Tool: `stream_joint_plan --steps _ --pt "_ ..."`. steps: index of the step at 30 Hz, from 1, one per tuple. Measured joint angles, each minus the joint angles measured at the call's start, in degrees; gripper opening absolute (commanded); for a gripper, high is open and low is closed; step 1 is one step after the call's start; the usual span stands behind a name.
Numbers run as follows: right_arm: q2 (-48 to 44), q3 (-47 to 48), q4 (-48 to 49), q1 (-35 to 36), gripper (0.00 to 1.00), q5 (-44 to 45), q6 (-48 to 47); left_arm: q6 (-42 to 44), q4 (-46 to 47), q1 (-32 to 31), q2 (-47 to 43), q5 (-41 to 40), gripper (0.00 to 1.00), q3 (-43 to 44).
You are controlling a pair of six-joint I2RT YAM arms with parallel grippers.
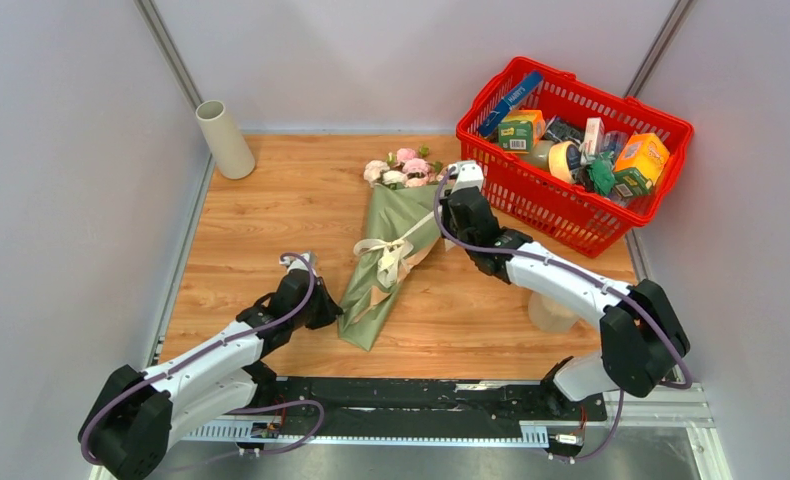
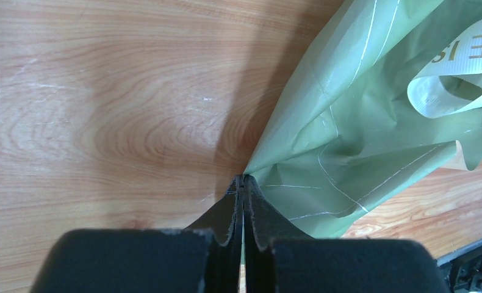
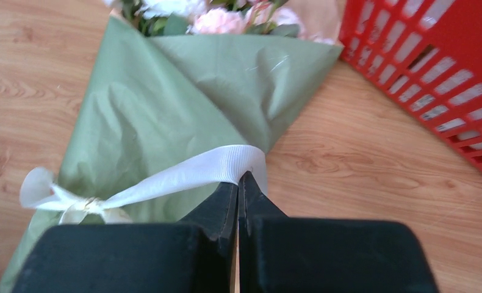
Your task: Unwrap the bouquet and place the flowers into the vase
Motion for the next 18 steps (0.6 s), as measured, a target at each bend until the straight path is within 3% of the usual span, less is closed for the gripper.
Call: stream_joint_plan --steps 18 --pt "-4.9 11.0 -4.3 -9.1 0.0 9.2 0.0 -0.8 -0.7 0.0 0.0 -0.9 0.0 -0.4"
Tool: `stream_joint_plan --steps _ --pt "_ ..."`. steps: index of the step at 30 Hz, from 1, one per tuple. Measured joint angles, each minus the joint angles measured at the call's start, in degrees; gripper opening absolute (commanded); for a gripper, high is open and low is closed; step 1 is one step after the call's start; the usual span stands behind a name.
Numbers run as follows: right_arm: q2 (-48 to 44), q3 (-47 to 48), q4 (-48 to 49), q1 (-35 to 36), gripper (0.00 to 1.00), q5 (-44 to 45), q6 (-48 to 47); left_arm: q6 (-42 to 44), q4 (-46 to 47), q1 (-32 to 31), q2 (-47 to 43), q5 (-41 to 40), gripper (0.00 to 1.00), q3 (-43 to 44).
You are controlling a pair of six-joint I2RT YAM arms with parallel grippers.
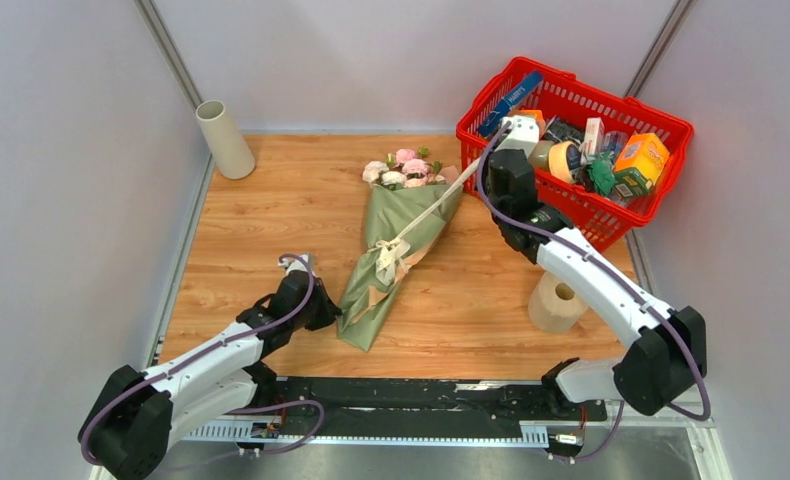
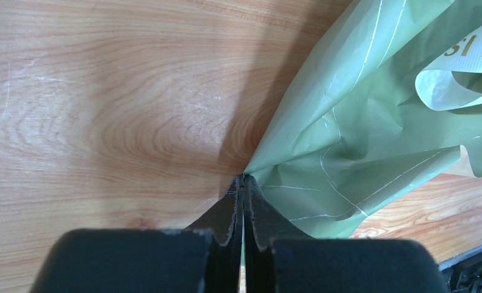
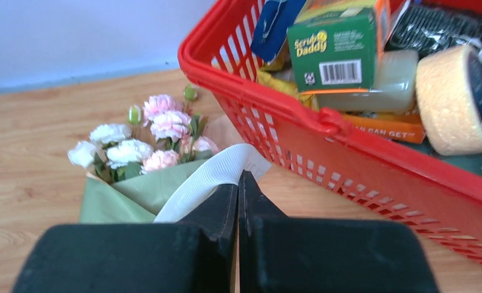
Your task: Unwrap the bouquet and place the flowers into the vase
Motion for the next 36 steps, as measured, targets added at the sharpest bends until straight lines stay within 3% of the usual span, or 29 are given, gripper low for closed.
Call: stream_joint_plan --steps 19,23,28,32,34,36 --pt "-9.0 8.2 0.3 -0.9 0.0 2.6 -0.7 -0.4 1.4 0.0 -0.1 0.0 0.0 -1.5" --pt "-10.2 6.7 0.6 -1.0 0.0 -3.8 -0.3 -0.2 2.3 0.0 -0.1 1.3 0.0 -1.8" --pt "-13.3 -2.9 0.4 -1.0 0.0 -17.9 2.4 0.0 3.7 -0.6 -0.1 4.0 0.0 -1.8" --pt "-13.8 -10.3 -0.6 -1.0 0.0 -30.2 4.2 0.5 4.1 -1.4 -0.1 6.1 0.08 -1.2" --pt "-14.9 -13.4 -1.5 -1.0 0.09 -34.4 4.7 1.1 3.2 -1.6 -0.1 6.8 0.18 0.0" --pt "-16.7 -15.7 -3.3 -0.9 0.3 -37.0 5.0 2.0 0.9 -1.6 -0.2 6.8 0.33 2.3"
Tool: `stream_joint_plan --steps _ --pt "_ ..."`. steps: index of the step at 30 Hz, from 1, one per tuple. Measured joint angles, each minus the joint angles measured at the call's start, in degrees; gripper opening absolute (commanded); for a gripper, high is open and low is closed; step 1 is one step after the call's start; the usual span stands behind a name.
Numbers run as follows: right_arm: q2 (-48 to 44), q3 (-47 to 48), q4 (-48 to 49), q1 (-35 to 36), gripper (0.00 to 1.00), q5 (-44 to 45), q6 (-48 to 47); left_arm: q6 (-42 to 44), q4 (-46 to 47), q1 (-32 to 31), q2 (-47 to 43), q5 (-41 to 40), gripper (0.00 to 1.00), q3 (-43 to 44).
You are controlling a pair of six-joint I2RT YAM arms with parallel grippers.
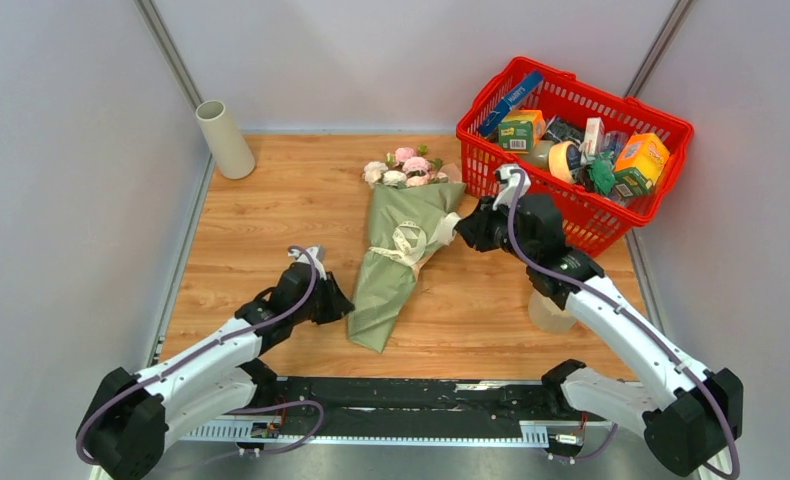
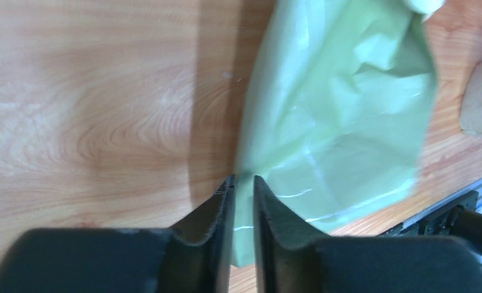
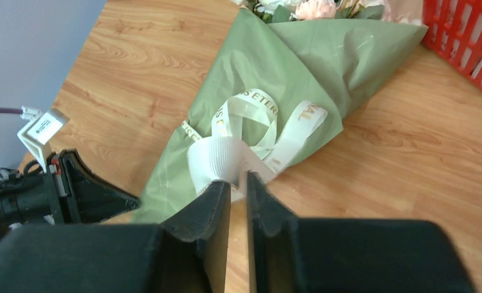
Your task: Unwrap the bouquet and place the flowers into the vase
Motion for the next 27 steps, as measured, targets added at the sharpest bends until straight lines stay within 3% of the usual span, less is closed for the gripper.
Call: stream_joint_plan --steps 2,7,10,14,21,27 --pt "-2.3 -0.9 -1.4 0.0 0.36 -1.0 0.3 1.0 -2.4 0.0 -0.8 -0.9 0.42 2.6" --pt "-5.4 -0.9 -1.0 0.0 0.37 -2.6 0.2 3.8 -6.8 -0.2 -4.9 -4.8 0.55 10.6" --pt "-4.0 -0.9 0.3 0.0 0.43 -5.3 -0.3 5.3 -7.8 -0.2 -4.6 -5.9 0.57 13.7" --pt "0.0 -0.9 3.7 0.0 0.45 -9.9 -1.3 6.1 -8.0 -0.2 -1.5 -5.7 0.56 14.0" --pt "11.5 1.0 8.5 0.6 0.5 -19.9 -2.8 5.3 -5.9 -0.2 1.3 -3.3 0.57 7.6" --pt "18.6 1.0 8.7 4.3 0.46 -21.7 -5.1 5.0 -3.8 -0.2 1.3 -2.5 0.58 4.0"
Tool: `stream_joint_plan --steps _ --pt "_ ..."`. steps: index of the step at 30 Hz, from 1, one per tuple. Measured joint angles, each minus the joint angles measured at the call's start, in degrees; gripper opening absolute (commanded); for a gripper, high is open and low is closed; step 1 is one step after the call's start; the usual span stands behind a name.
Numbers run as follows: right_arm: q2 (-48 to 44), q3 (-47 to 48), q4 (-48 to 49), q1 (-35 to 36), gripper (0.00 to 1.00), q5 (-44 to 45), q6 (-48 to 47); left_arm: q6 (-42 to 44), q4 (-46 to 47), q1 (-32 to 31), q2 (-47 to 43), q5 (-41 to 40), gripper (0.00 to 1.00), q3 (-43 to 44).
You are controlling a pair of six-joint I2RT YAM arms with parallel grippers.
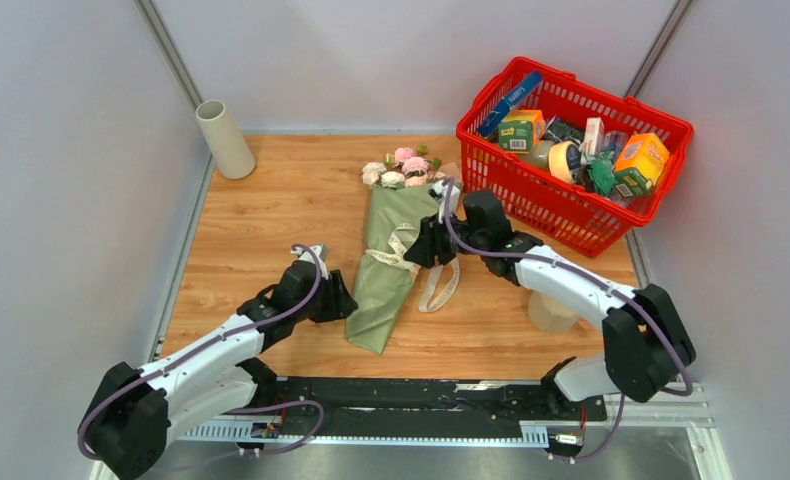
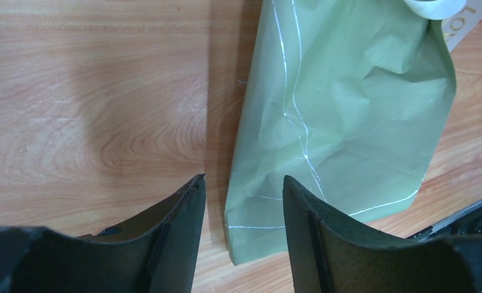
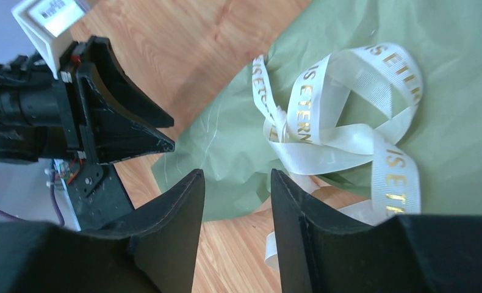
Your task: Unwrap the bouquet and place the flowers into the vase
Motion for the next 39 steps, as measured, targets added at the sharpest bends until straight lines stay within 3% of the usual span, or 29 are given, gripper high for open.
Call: stream_joint_plan --steps 10,18,21,24,27,30,36,39 --pt "12.0 4.1 -0.3 1.4 0.58 -0.3 -4.4 -1.3 5.6 0.0 1.8 2.7 0.57 -3.7" --pt "20.7 11.0 -2.8 3.0 0.59 -0.6 -8.6 -2.7 10.6 0.0 3.0 4.8 0.35 -5.4" --pt "22.8 11.8 -4.3 3.4 0.51 -0.6 -9.7 -2.9 11.7 0.0 4.1 5.1 0.24 -5.5" --pt "24.2 12.3 -5.5 3.5 0.37 -1.1 -10.3 -3.1 12.3 0.0 5.5 5.6 0.09 -5.5" --pt "24.4 12.6 -6.3 3.6 0.27 -2.2 -10.5 -3.3 12.5 0.0 6.5 5.8 0.02 -5.5" --pt "24.3 13.4 -6.6 3.6 0.27 -4.0 -10.4 -3.4 12.6 0.0 6.7 5.8 0.0 -5.5" --pt "24.3 13.7 -3.0 2.4 0.45 -12.6 -4.5 -4.1 13.1 0.0 6.7 5.8 0.0 -5.8" --pt "24.0 12.5 1.4 2.2 0.48 -16.3 0.0 -4.4 13.6 0.0 6.7 5.7 0.0 -6.2"
